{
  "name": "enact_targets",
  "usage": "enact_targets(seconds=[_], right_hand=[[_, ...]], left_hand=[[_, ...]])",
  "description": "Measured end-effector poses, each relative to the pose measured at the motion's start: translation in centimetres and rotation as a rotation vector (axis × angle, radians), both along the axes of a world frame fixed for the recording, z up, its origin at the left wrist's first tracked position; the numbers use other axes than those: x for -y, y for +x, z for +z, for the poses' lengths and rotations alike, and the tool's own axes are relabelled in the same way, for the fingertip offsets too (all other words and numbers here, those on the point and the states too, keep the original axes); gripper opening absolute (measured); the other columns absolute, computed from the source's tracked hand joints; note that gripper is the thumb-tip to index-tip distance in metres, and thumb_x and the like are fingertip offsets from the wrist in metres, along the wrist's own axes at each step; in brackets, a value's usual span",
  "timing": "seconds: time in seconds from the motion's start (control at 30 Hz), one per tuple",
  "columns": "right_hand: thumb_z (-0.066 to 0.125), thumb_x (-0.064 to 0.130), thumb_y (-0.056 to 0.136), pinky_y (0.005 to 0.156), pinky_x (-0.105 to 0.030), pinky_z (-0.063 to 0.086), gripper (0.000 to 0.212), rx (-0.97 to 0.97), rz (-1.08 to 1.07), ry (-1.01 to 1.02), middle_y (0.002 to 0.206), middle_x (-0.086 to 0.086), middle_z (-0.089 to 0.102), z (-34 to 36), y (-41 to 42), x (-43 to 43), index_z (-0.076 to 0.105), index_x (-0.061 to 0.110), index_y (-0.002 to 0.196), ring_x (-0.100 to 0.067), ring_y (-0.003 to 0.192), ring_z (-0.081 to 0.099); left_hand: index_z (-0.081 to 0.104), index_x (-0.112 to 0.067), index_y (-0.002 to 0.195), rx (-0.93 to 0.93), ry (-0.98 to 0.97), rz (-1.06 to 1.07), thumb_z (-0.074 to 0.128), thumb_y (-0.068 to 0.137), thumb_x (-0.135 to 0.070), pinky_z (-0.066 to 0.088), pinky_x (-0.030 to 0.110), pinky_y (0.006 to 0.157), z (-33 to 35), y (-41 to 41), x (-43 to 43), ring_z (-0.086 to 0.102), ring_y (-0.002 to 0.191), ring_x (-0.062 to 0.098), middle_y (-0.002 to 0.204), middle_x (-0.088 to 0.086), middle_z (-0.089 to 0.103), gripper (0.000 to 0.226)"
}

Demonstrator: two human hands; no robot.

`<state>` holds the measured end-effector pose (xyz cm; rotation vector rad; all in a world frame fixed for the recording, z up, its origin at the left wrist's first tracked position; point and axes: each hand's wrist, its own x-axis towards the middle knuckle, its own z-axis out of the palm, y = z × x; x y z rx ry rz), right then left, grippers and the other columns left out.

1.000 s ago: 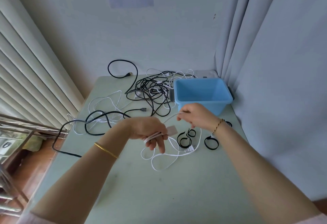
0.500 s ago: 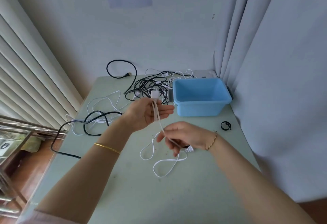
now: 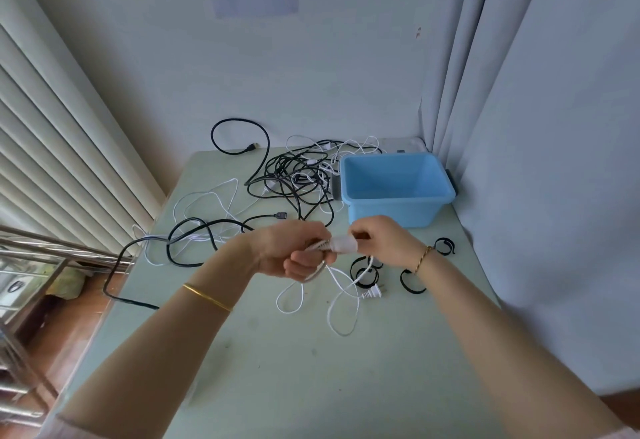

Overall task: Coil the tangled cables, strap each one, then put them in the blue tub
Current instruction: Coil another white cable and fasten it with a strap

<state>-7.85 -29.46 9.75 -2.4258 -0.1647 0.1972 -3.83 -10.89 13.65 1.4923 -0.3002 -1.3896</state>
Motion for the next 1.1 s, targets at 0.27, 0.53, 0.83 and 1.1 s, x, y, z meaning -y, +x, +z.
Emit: enact_targets(seconds=[0.27,0.53,0.83,1.1], right_hand=[[0.066,0.028,0.086,0.055,-0.024,0.034,0.015,0.072,-0.076,0.018,0.062,0.008,0.053,0.7,0.0,0.1,0.065,0.015,0.077,-0.008,0.056,0.043],[0.048,0.02,0.095,0.045,-0.015,0.042,0.023,-0.089,-0.087,0.217,0.062,-0.001,0.06,2.4,-1.8,-1.3,0.064,0.005,0.088,-0.014,0.043,0.055],[0.037,0.014,0.102,0.074,-0.03,0.055,0.026,-0.38,0.062,0.679,0.077,-0.009,0.064,-1.9,-2.8,-3.9,0.059,-0.001,0.103,-0.023,0.066,0.064],[0.048,0.019,0.098,0.082,-0.026,0.044,0.024,-0.232,0.149,0.201,0.088,-0.001,0.069,-3.4,-1.7,-3.3,0.068,0.005,0.099,-0.008,0.082,0.06]], left_hand=[[0.052,-0.006,0.082,0.34,0.317,-0.068,0.028,0.1,-0.017,0.021,0.019,0.04,-0.4,-0.1,0.8,0.029,0.035,0.007,0.045,-0.002,0.049,0.032],[0.053,-0.006,0.081,0.453,0.33,0.357,0.041,0.097,-0.021,0.033,0.02,0.041,-2.2,0.8,1.0,0.051,0.04,0.012,0.055,0.003,0.067,0.025],[0.055,0.0,0.087,0.024,-0.274,0.801,0.025,0.1,-0.013,0.056,0.023,0.057,-0.8,0.9,1.6,0.07,0.062,0.021,0.074,0.014,0.073,0.035],[0.05,-0.002,0.081,-0.01,-0.341,0.424,0.023,0.1,-0.018,0.037,0.018,0.04,0.5,0.1,1.6,0.039,0.035,0.011,0.041,-0.002,0.042,0.037]])
